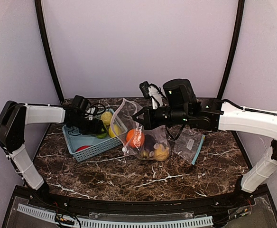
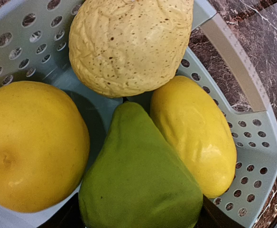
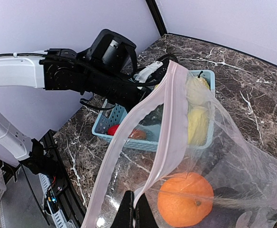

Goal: Place the food in the zip-top bag and seal the zipper
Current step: Pick up the fake fruit from the bin, then place the fake fruit in the zipper food storage bag.

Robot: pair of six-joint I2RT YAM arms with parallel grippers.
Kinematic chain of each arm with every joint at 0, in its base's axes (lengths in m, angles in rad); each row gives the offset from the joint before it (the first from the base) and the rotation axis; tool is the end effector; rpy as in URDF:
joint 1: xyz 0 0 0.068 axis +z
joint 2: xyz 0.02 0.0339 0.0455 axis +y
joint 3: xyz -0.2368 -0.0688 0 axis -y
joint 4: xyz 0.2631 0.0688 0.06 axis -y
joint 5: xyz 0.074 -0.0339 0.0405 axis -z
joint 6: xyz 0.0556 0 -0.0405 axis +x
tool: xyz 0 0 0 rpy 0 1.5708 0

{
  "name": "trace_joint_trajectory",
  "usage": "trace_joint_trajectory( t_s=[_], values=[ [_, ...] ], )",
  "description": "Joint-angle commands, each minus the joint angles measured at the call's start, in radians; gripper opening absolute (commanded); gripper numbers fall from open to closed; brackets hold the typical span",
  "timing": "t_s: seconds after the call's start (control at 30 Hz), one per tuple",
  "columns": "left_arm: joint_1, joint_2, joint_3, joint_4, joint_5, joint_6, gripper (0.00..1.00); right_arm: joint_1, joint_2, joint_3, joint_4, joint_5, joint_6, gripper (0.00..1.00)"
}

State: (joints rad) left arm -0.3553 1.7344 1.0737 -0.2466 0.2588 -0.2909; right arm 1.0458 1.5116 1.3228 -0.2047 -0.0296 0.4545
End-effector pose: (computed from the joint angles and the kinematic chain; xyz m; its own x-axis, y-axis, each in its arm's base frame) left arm 0.3530 -0.1462 0.1324 -0.8464 0.0183 -0.5322 0.2519 0.8943 -0.3698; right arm 0.1967 0.3429 0.3098 -0.5584 -0.0885 -0.8248 -0.7051 0.5745 0.4157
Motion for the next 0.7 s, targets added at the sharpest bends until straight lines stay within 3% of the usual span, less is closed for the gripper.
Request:
trace_joint_trajectory(
  t_s=[0.0,0.2,0.43,0.67],
  values=[
    [0.005,-0.197,-0.054,0.016,-0.033,0.002,0.66,-0.008,-0.016,-0.013,0.020,-0.005,0.006,0.00],
    [0.005,-0.411,-0.106,-0.056,-0.025,0.023,0.66,-0.008,-0.014,-0.013,0.035,-0.018,0.003,0.00],
    [-0.036,-0.661,-0.140,-0.091,0.145,0.018,0.66,-0.007,-0.007,-0.011,0.057,-0.037,-0.008,0.00],
    [-0.200,-0.767,-0.075,-0.094,0.193,-0.028,0.66,-0.008,0.007,-0.006,0.078,-0.070,-0.009,0.00]
  ],
)
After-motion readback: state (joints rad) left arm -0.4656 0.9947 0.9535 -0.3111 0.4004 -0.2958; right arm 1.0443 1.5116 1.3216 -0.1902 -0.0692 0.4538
